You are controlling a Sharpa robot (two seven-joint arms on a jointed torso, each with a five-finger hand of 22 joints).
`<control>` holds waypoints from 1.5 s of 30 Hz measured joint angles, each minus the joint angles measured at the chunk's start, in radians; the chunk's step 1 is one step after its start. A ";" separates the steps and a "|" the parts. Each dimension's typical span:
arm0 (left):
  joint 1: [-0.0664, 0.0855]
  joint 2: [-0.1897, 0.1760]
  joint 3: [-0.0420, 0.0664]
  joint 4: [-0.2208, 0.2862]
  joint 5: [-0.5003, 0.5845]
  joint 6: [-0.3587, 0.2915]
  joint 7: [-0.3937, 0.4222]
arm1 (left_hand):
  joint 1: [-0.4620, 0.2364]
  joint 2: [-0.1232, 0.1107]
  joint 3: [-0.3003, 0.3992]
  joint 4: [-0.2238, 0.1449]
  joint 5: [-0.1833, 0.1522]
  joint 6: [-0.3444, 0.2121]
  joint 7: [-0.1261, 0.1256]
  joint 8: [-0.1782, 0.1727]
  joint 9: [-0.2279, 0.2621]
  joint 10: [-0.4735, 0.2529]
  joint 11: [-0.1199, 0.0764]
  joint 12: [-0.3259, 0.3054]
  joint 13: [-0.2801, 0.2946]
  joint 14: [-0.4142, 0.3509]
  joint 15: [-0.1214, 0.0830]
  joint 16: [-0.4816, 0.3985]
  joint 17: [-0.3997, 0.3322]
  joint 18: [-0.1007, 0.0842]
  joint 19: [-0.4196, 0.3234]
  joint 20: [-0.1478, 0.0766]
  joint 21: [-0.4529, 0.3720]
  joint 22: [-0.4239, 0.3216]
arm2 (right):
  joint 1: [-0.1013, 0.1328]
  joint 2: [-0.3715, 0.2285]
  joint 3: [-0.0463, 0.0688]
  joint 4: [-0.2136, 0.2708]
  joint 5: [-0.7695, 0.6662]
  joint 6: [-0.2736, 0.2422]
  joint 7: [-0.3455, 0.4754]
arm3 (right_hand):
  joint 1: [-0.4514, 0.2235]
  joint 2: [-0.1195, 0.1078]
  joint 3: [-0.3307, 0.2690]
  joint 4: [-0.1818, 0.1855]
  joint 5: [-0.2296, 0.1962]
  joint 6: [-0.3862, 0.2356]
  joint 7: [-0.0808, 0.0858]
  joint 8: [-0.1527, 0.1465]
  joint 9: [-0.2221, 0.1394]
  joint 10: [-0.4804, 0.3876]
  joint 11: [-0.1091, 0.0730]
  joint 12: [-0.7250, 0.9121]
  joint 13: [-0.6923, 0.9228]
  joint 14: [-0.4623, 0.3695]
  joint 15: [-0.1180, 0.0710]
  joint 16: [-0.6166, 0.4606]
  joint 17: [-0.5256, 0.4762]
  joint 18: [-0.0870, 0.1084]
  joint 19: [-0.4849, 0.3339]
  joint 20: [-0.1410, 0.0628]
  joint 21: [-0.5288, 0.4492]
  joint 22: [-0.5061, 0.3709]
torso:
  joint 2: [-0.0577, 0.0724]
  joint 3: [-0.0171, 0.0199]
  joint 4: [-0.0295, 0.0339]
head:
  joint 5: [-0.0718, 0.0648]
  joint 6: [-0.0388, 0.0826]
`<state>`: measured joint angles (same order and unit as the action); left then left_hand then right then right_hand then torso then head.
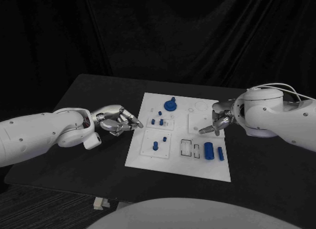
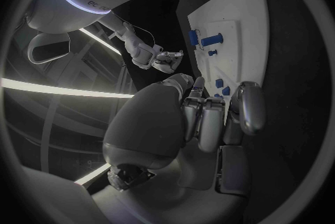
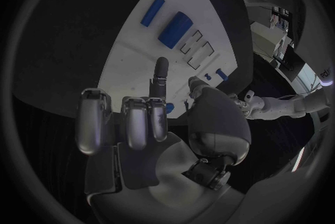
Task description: Assemble the parts on the task board
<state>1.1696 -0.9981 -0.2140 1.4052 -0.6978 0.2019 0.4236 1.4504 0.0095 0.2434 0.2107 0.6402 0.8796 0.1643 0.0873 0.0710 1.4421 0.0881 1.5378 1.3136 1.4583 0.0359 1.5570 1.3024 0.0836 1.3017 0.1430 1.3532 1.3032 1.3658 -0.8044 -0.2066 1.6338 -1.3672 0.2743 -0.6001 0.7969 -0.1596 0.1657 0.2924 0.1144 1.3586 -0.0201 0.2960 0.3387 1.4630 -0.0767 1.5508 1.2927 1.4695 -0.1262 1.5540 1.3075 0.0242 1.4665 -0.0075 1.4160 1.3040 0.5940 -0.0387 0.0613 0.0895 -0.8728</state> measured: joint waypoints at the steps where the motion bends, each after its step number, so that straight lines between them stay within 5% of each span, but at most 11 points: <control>1: 0.000 0.000 0.000 0.000 0.000 0.000 0.000 | 0.000 0.000 0.000 0.000 0.000 0.000 0.000 0.000 0.000 0.000 0.000 0.000 0.000 0.000 0.000 0.000 0.000 0.000 0.000 0.000 0.000 0.000 | -0.005 0.001 0.000 -0.002 0.003 0.004 -0.003 | 0.000 0.000 0.000 0.000 0.000 0.001 0.001 0.000 0.000 0.000 0.000 0.000 0.000 0.000 0.000 0.000 0.000 0.000 0.000 0.000 0.000 0.000 | 0.000 0.0000 0.0001 | -0.001 0.000; 6: 0.000 0.002 0.000 -0.001 0.000 0.000 -0.002 | 0.000 0.000 0.000 0.000 0.000 0.000 0.000 0.000 0.000 0.000 0.000 0.000 0.000 0.000 0.000 0.000 0.000 0.000 0.000 0.000 0.000 0.000 | -0.024 0.004 0.000 -0.012 0.013 0.014 -0.011 | 0.000 0.000 0.000 0.000 0.001 0.005 -0.001 -0.007 0.000 0.000 0.000 0.000 0.000 0.000 0.000 0.000 0.000 0.000 0.000 0.000 0.000 0.000 | 0.000 0.0000 0.0001 | 0.000 0.000; 10: 0.000 0.004 0.000 -0.001 0.000 0.000 -0.003 | 0.000 0.000 0.000 0.000 0.000 0.000 0.000 0.000 0.000 0.000 0.000 0.000 0.000 0.000 0.000 0.000 0.000 0.000 0.000 0.000 0.000 0.000 | -0.038 0.005 0.000 -0.019 0.018 0.021 -0.015 | 0.025 0.024 0.000 0.000 0.002 0.012 -0.003 -0.012 0.000 0.000 0.000 0.000 0.000 0.000 0.000 0.000 0.000 0.000 0.000 0.000 -0.001 0.000 | 0.000 0.0001 -0.0004 | 0.002 0.000; 15: 0.000 0.004 0.000 -0.001 0.000 0.000 -0.006 | 0.000 0.000 0.000 0.000 0.000 0.000 0.000 0.000 0.000 0.000 0.000 0.000 0.000 0.000 0.000 0.000 0.000 0.000 0.000 0.000 0.000 0.000 | -0.055 0.005 0.000 -0.027 0.022 0.028 -0.018 | 0.026 0.025 0.014 -0.012 0.025 0.001 0.008 -0.046 -0.002 0.000 0.000 0.000 0.000 0.000 0.000 0.000 0.000 0.000 0.000 0.000 -0.001 0.000 | 0.000 0.0001 -0.0008 | 0.002 0.000; 21: 0.000 0.003 0.000 -0.001 0.000 0.000 -0.008 | 0.000 0.000 0.000 0.000 0.000 0.000 0.000 0.000 0.000 0.000 0.000 0.001 0.000 0.000 0.000 0.000 0.000 0.000 0.000 0.000 0.000 0.000 | -0.073 0.003 0.000 -0.034 0.024 0.034 -0.021 | 0.026 0.025 0.040 -0.004 0.025 0.001 0.008 -0.047 -0.003 0.000 0.000 0.000 0.000 0.000 0.000 0.000 0.000 0.000 0.000 0.000 -0.001 0.000 | 0.000 0.0000 -0.0007 | 0.003 0.000; 24: 0.000 0.003 0.000 -0.001 0.000 0.001 -0.010 | 0.000 0.000 0.000 0.000 0.000 0.000 0.000 0.000 0.000 0.000 0.000 0.004 0.000 0.000 0.000 0.000 0.000 0.000 0.000 0.000 0.000 0.000 | -0.078 0.003 0.000 -0.037 0.024 0.036 -0.022 | 0.040 0.039 0.040 -0.004 0.025 0.001 0.008 -0.054 -0.003 0.000 0.000 0.000 0.000 0.000 0.000 0.000 0.000 0.000 0.000 0.000 -0.001 0.000 | 0.000 0.0000 -0.0007 | 0.003 0.000; 39: 0.000 0.004 0.000 -0.002 0.000 0.001 -0.018 | 0.000 0.000 0.000 0.000 0.000 0.000 0.000 0.000 0.000 0.000 0.000 0.004 0.000 0.000 0.000 0.000 0.000 0.000 0.000 0.000 0.000 0.000 | -0.097 0.014 0.000 -0.053 0.026 0.011 -0.023 | 0.041 0.040 0.040 -0.004 0.056 -0.017 0.026 -0.099 -0.024 0.009 0.009 0.000 0.000 0.000 0.001 0.000 0.000 0.000 0.000 0.000 -0.054 0.000 | 0.000 -0.0001 -0.0005 | 0.001 0.000; 41: 0.000 0.004 0.000 -0.002 0.000 0.002 -0.019 | 0.000 0.000 0.000 0.000 0.000 0.000 0.000 0.000 0.000 0.000 0.000 0.004 0.000 0.000 0.000 0.000 0.000 0.000 0.000 0.000 0.000 0.000 | -0.100 0.017 0.000 -0.057 0.026 0.005 -0.023 | 0.058 0.057 0.040 -0.004 0.056 -0.023 0.031 -0.104 -0.024 0.009 0.009 0.000 0.000 -0.009 0.009 0.000 0.000 0.000 0.000 0.000 -0.067 0.000 | 0.000 -0.0001 -0.0005 | 0.003 0.000; 45: 0.000 0.004 0.000 -0.002 0.000 0.002 -0.022 | 0.000 0.000 0.000 0.000 0.000 0.000 0.000 0.000 0.000 0.000 0.000 0.004 0.000 0.000 0.000 0.000 0.000 0.000 0.000 0.000 0.000 0.000 | -0.106 0.021 0.000 -0.065 0.028 -0.006 -0.023 | 0.058 0.057 0.040 -0.004 0.056 -0.032 0.026 -0.104 -0.027 0.009 0.010 0.000 0.000 -0.009 0.009 0.000 0.000 0.000 -0.007 0.007 -0.090 0.000 | 0.000 -0.0001 -0.0004 | 0.004 0.000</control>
<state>1.1694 -0.9945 -0.2140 1.4034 -0.6977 0.2036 0.4018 1.4504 0.0096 0.2434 0.2107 0.6402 0.8796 0.1643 0.0873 0.0710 1.4423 0.0883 1.5417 1.3136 1.4583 0.0358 1.5570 1.3024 0.0836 1.3017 0.1430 1.3534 1.3032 1.2598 -0.7834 -0.2065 1.5685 -1.3394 0.2678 -0.6232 0.8553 -0.1023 0.2058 0.2882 0.1705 1.3268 0.0058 0.1916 0.3118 1.4719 -0.0671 1.5508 1.2928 1.4606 -0.1170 1.5540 1.3075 0.0247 1.4591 -0.0002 1.3262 1.3040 0.5940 -0.0388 0.0609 0.0938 -0.8728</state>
